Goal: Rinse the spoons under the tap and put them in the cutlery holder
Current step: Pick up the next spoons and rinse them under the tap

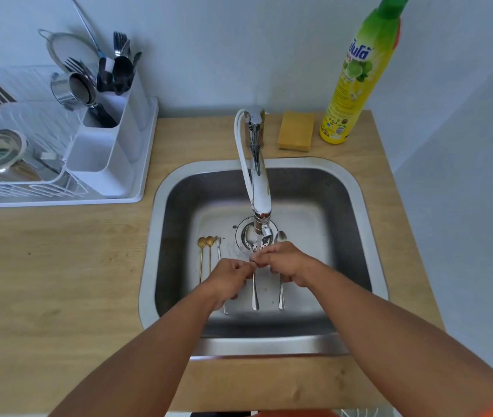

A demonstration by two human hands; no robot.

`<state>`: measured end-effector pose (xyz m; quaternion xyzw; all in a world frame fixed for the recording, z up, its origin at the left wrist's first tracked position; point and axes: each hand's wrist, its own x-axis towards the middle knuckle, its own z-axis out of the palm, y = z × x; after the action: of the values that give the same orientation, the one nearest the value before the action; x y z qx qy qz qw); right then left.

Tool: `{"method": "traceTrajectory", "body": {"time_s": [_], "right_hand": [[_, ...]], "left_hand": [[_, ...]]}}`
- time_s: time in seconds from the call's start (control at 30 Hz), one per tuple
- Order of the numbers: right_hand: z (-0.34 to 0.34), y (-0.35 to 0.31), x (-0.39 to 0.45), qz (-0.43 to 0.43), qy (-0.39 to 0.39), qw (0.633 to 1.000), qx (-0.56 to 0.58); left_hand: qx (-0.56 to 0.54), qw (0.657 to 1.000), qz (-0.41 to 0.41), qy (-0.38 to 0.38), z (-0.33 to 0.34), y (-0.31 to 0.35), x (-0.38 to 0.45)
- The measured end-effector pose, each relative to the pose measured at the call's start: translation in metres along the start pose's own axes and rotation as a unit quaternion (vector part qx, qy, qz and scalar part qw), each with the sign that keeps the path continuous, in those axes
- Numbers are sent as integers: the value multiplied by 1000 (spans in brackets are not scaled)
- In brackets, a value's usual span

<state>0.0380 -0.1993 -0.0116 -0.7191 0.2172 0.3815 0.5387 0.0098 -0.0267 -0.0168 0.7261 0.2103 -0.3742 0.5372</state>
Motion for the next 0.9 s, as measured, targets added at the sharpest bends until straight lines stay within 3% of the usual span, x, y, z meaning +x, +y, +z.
{"method": "traceTrajectory", "body": {"time_s": [0.17, 0.37, 0.5, 0.9], "right_hand": [[-12, 6, -5, 15, -16, 1000, 7], [-17, 13, -8, -13, -17, 999, -43], [-19, 16, -11, -66, -2, 995, -71], [-19, 20, -35, -140, -7, 975, -174]], "left_hand": [[-25, 1000, 11, -16, 8, 0, -3], [39, 999, 7, -18, 3, 7, -6], [-7, 998, 15, 57, -12, 28, 2], [-48, 977, 112, 173, 7, 50, 7]]}}
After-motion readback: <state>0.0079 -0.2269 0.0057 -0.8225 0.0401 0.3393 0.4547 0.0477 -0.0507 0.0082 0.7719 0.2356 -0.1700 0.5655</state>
